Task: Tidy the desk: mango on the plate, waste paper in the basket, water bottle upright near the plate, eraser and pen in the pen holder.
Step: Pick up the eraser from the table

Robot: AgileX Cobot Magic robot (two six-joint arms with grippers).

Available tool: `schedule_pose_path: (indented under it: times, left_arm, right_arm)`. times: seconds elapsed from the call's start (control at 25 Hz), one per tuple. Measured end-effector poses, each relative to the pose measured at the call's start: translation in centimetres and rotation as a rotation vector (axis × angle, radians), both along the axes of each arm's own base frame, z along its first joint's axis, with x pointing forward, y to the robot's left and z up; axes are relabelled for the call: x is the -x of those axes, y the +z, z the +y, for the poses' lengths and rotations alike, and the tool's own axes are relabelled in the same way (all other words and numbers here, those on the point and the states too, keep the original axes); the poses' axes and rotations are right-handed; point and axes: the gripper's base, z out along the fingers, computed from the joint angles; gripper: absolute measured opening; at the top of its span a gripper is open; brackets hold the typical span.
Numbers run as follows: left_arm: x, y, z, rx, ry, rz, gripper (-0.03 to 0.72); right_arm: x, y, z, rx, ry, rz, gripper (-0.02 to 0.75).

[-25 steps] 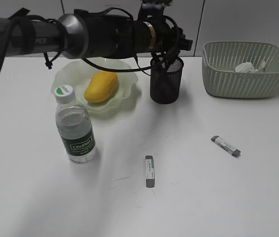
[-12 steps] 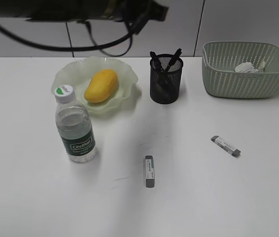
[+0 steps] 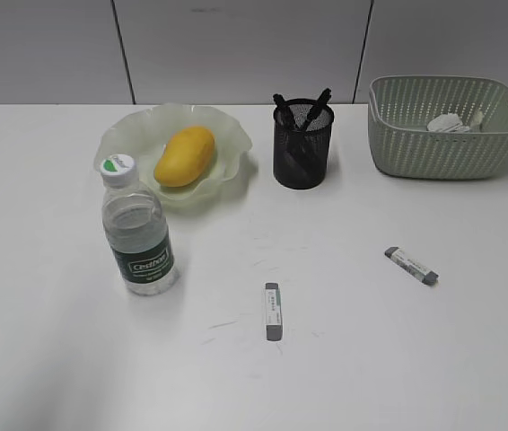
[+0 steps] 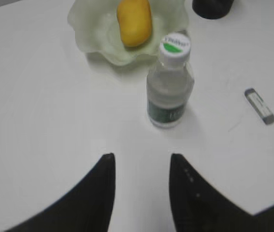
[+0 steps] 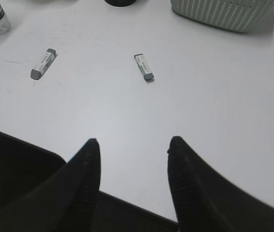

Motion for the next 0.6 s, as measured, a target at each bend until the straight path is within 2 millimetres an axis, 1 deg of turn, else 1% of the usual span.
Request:
schedule_pose_path:
  times: [0.04,0.16,0.28,0.36,0.44,0.6]
  left_arm:
    - [1.9,0.1,1.5,0.038,-0.020,-0.022,0.299]
    - [5.9,0.1,4.3,0.091,-0.128,-0.064,0.378]
    - [8.9,-0.2,6.6,0.115,-0.190,-0.086,0.415]
    - [10.3,-1.0,7.8,0.113,-0.194,-0.073,0.421]
    - [11.0,-1.3,8.4,0.132,-0.199,-0.083,0.420]
    - [11.6,-1.8,8.6,0.196,-0.200,-0.135,0.391]
  right_arm:
    - [0.0,0.0,0.0,0.000,0.000,0.000,0.370]
    - [0.0,0.0,0.0,0.001,0.000,0.000,0.370]
    - [0.0,0.0,0.0,0.001,0.000,0.000,0.370]
    - [0.0,0.0,0.0,0.001,0.000,0.000,0.371]
    - [0.0,0.0,0.0,0.001,0.000,0.000,0.371]
    - [0.0,0.0,0.0,0.000,0.000,-0.002,0.371]
